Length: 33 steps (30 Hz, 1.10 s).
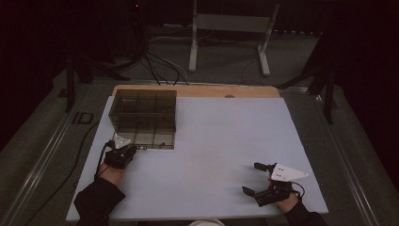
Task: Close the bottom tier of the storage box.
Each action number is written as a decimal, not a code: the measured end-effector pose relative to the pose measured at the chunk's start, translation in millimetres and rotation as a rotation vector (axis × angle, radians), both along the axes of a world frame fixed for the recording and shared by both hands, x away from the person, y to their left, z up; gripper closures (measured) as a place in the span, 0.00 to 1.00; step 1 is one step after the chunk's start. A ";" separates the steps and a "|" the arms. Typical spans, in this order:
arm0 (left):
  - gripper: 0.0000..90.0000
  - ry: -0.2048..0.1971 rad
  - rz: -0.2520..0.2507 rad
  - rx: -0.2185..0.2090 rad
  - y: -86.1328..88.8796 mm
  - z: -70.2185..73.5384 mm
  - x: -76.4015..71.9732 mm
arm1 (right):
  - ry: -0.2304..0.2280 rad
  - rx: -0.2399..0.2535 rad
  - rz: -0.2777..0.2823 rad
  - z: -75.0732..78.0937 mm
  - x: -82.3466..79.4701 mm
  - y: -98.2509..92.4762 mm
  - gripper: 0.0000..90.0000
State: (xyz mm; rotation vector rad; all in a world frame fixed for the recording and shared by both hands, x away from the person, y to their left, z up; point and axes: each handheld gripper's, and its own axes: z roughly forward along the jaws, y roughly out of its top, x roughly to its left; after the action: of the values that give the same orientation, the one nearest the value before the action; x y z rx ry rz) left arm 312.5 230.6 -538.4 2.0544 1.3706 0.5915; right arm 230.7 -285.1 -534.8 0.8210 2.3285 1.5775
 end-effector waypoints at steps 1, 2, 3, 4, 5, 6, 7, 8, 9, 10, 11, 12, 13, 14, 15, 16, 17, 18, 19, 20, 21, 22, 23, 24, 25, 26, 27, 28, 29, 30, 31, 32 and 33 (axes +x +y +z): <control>1.00 0.000 0.001 -0.002 0.0 -0.2 0.3 | -0.001 -0.001 0.000 0.0 -0.1 0.1 0.00; 1.00 0.001 -0.001 -0.001 0.1 -0.2 0.6 | -0.001 -0.001 0.000 0.0 -0.1 0.1 0.00; 1.00 0.000 0.000 -0.002 0.3 -0.4 0.8 | 0.000 -0.001 0.000 0.0 0.0 0.1 0.00; 1.00 0.001 0.001 -0.005 0.4 -0.5 1.1 | -0.001 -0.001 0.001 -0.1 0.1 0.1 0.00; 1.00 0.002 0.000 -0.004 0.5 -0.5 1.2 | 0.000 0.000 0.000 0.0 0.0 0.1 0.00; 1.00 0.001 0.002 -0.006 0.3 -0.6 1.4 | 0.000 0.001 0.000 0.0 0.1 0.1 0.00; 1.00 0.002 0.003 -0.007 0.4 -0.7 1.7 | 0.000 0.001 0.001 -0.1 0.2 0.1 0.00; 1.00 0.002 0.002 -0.009 0.4 -0.7 1.9 | 0.001 0.001 0.001 -0.1 0.2 0.2 0.00; 1.00 0.003 0.002 -0.008 0.5 -0.7 2.2 | 0.001 0.001 0.000 -0.2 0.2 0.2 0.00; 1.00 0.003 0.003 -0.009 0.5 -0.7 2.5 | 0.002 0.001 0.001 -0.2 0.2 0.1 0.00; 1.00 0.003 0.004 -0.009 0.6 -0.7 2.7 | 0.001 0.001 0.000 -0.2 0.1 0.1 0.00; 1.00 0.006 0.005 -0.010 0.5 -0.6 3.1 | 0.000 0.001 0.000 -0.1 0.1 0.0 0.00; 1.00 0.009 0.006 -0.012 0.6 -0.4 3.5 | 0.000 0.001 0.000 -0.1 0.1 -0.1 0.00; 1.00 0.012 0.006 -0.012 0.7 -0.2 3.9 | 0.000 0.001 0.000 0.0 0.1 -0.1 0.00; 1.00 0.012 0.006 -0.012 0.6 -0.2 4.0 | 0.000 0.002 0.000 0.0 0.1 -0.1 0.00; 1.00 0.011 0.006 -0.011 0.3 -0.3 4.1 | 0.000 0.002 0.001 0.0 0.1 -0.1 0.00; 1.00 0.011 0.006 -0.009 0.2 -0.2 4.2 | -0.001 0.002 0.002 -0.1 0.1 -0.1 0.00; 1.00 0.011 0.006 -0.009 0.2 -0.2 4.3 | -0.001 0.002 0.003 0.0 0.1 -0.1 0.00; 1.00 0.010 0.006 -0.009 0.3 -0.3 4.4 | -0.001 0.003 0.003 0.0 0.1 -0.2 0.00; 1.00 0.010 0.005 -0.008 0.3 -0.4 4.5 | -0.002 0.003 0.003 0.0 0.2 -0.2 0.00; 1.00 0.009 0.006 -0.008 0.3 -0.4 4.7 | -0.002 0.003 0.003 0.0 0.2 -0.2 0.00; 1.00 0.010 0.005 -0.007 0.6 -0.3 4.9 | -0.001 0.002 0.003 0.0 0.1 -0.1 0.00; 1.00 0.010 0.006 -0.009 0.7 -0.3 5.2 | -0.001 0.002 0.003 0.0 0.0 0.0 0.00; 1.00 0.009 0.007 -0.008 0.8 -0.2 5.4 | -0.001 0.002 0.003 -0.1 0.0 0.0 0.00; 1.00 0.009 0.007 -0.008 1.0 -0.1 5.6 | -0.002 0.001 0.002 -0.1 0.0 0.1 0.00; 1.00 0.009 0.007 -0.008 1.2 0.0 5.8 | -0.001 0.001 0.002 -0.1 0.0 0.1 0.00; 1.00 0.007 0.009 -0.010 1.4 0.1 6.1 | -0.001 0.002 0.002 0.0 0.0 0.1 0.00; 1.00 0.007 0.010 -0.012 1.7 0.3 6.4 | -0.001 0.001 0.002 0.0 0.0 0.2 0.00; 1.00 0.006 0.011 -0.013 1.9 0.4 6.8 | -0.001 0.001 0.003 0.0 0.0 0.2 0.00; 1.00 0.004 0.013 -0.013 2.2 0.5 7.1 | -0.001 0.001 0.002 -0.1 0.0 0.2 0.00; 1.00 0.005 0.012 -0.014 2.5 0.5 7.5 | -0.001 0.001 0.002 -0.1 0.1 0.1 0.00; 1.00 0.006 0.011 -0.013 2.7 0.4 7.9 | -0.001 0.001 0.002 -0.2 0.1 0.0 0.00; 1.00 0.007 0.011 -0.012 2.8 0.1 8.2 | 0.000 0.002 0.002 -0.2 0.1 0.0 0.00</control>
State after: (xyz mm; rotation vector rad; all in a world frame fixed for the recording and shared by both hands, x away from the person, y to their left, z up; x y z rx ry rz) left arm 320.7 233.4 -538.3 2.0427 1.3876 0.5798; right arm 230.9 -285.1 -535.0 0.8196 2.3287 1.5803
